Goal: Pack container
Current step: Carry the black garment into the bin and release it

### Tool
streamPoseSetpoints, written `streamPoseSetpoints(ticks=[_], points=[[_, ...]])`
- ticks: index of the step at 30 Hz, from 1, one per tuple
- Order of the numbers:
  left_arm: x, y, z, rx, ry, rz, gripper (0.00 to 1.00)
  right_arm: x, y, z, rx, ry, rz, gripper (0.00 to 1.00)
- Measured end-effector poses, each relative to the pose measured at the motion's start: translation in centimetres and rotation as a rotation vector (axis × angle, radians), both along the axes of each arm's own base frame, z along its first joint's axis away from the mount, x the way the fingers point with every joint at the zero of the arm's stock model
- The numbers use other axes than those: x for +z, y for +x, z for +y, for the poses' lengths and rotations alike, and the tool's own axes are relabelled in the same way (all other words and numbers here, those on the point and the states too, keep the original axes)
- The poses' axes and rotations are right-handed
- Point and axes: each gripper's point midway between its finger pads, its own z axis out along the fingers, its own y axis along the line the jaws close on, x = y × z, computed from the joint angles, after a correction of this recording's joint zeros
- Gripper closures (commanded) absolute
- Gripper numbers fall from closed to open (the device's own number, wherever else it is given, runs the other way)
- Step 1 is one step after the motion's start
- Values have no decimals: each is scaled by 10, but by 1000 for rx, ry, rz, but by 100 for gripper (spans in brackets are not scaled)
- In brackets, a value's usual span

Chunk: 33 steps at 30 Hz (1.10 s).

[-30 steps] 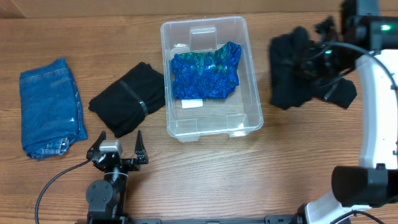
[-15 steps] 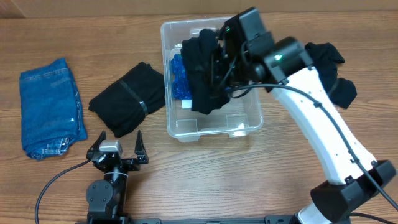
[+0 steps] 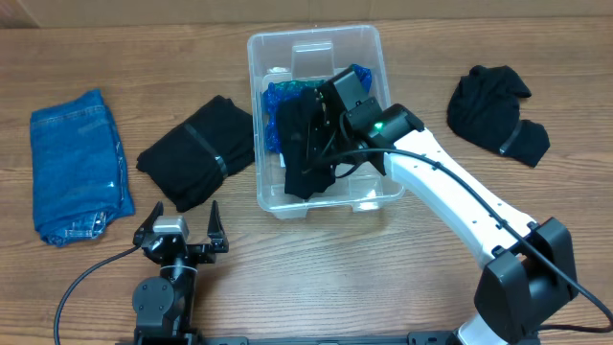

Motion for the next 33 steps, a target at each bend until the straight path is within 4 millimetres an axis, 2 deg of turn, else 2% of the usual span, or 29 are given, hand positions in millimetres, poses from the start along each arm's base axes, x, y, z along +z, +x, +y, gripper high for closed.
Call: streamPoseSetpoints(ticks=[8, 11, 14, 15, 17, 20, 22, 25, 28, 31, 33], points=[[0, 0, 0, 0, 0, 0, 0, -4, -20, 22, 65, 1, 1, 95], [0, 0, 0, 0, 0, 0, 0, -7, -19, 24, 63, 9, -3, 67], [0, 0, 0, 0, 0, 0, 0, -12, -19, 22, 59, -1, -3, 24], [0, 0, 0, 0, 0, 0, 0, -15, -20, 21, 62, -8, -4, 17], [0, 0, 0, 0, 0, 0, 0, -18, -20, 19, 68, -20, -9, 9], [0, 0, 0, 0, 0, 0, 0, -20, -19, 16, 104, -50, -39, 3], [0, 0, 0, 0, 0, 0, 0, -22, -18, 12, 128, -87, -63, 3], [0, 0, 0, 0, 0, 0, 0, -29, -25, -7, 181, -178, -46, 3], [0, 0, 0, 0, 0, 0, 0, -12, -18, -23, 195, -236, -47, 3], [0, 0, 0, 0, 0, 0, 0, 34, 0, -47, 148, -304, -103, 3], [0, 0, 0, 0, 0, 0, 0, 65, 17, -72, 77, -337, -149, 2]])
